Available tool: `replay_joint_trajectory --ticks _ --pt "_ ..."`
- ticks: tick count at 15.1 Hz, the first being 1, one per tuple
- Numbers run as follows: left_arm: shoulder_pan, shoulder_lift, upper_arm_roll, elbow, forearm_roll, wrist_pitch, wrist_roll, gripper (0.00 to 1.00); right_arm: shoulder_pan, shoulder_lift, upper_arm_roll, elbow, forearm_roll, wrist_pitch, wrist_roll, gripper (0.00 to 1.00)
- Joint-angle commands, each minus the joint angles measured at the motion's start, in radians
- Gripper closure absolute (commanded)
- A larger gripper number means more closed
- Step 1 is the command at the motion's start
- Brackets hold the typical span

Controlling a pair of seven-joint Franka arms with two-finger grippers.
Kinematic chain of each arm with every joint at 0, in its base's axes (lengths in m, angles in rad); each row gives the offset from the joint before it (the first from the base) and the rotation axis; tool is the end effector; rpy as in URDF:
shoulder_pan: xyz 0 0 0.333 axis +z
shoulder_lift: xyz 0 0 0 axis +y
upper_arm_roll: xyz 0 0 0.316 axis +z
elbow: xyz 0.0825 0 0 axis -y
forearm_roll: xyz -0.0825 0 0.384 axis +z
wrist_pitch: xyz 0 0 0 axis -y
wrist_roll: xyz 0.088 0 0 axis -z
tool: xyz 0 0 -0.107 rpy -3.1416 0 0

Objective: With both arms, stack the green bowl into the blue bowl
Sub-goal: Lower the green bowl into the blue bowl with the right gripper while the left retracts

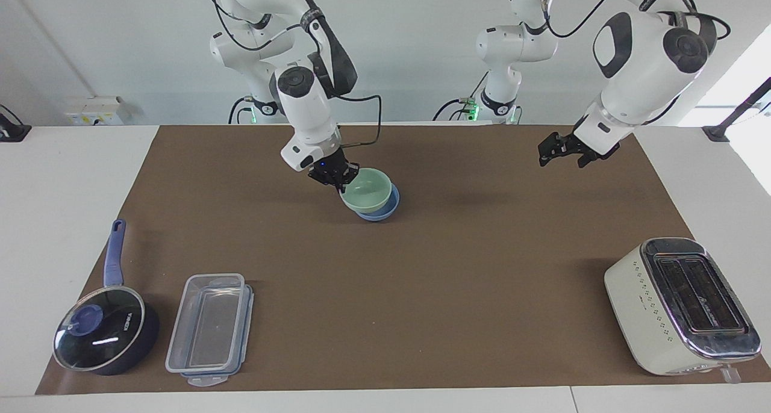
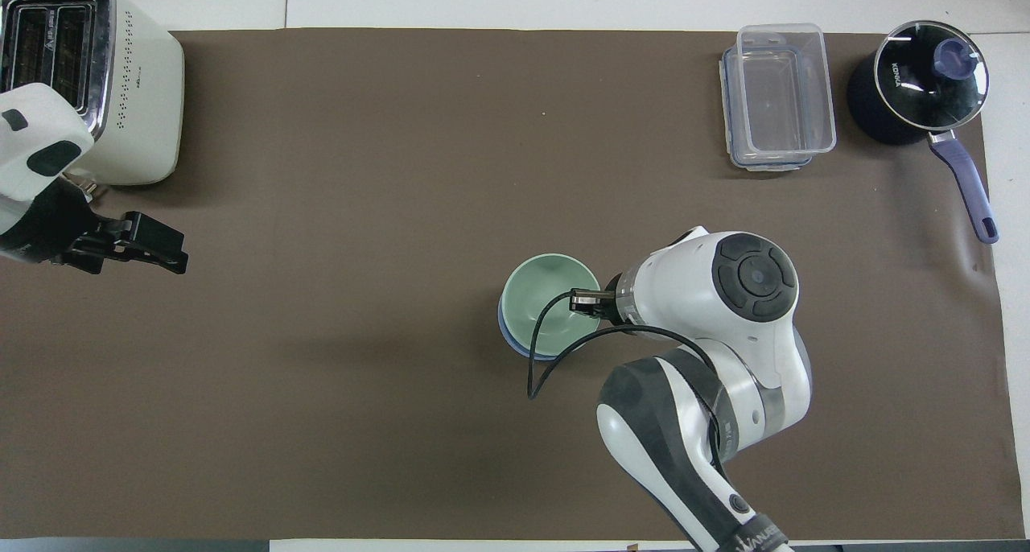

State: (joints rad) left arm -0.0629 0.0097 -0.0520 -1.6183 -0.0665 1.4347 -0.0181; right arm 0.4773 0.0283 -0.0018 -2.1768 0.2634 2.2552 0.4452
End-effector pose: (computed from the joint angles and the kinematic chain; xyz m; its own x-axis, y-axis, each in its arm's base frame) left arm 0.5350 -0.0695 0.5870 0.9757 -0.1036 -0.1930 -0.0930 -0.9937 0.0634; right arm 0.4799 0.2551 0.3837 0.9903 -0.1249 -0.0609 -0.1348 -0.9698 -0.2032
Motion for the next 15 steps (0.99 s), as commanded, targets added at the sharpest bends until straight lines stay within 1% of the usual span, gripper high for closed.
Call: replay_joint_trajectory --ticks 1,6,9,15 --pt "-0.006 -0.008 0.001 0.018 0.030 -0.046 0.017 0.00 0.009 -0.007 -0.007 -0.004 0.030 -0.017 -0.014 1.00" --pt "-0.006 -0.010 0.001 0.015 0.051 -0.030 0.069 0.00 0.000 -0.027 -0.009 -0.061 0.030 0.007 -0.141 1.00" --pt "-0.006 -0.010 0.001 0.015 0.051 -0.016 0.067 0.00 0.015 0.001 -0.007 -0.061 0.030 0.050 -0.141 1.00" --pt "-0.006 -0.011 0.001 0.017 0.065 -0.019 0.067 0.00 0.018 0.009 -0.007 -0.049 0.027 0.066 -0.143 1.00"
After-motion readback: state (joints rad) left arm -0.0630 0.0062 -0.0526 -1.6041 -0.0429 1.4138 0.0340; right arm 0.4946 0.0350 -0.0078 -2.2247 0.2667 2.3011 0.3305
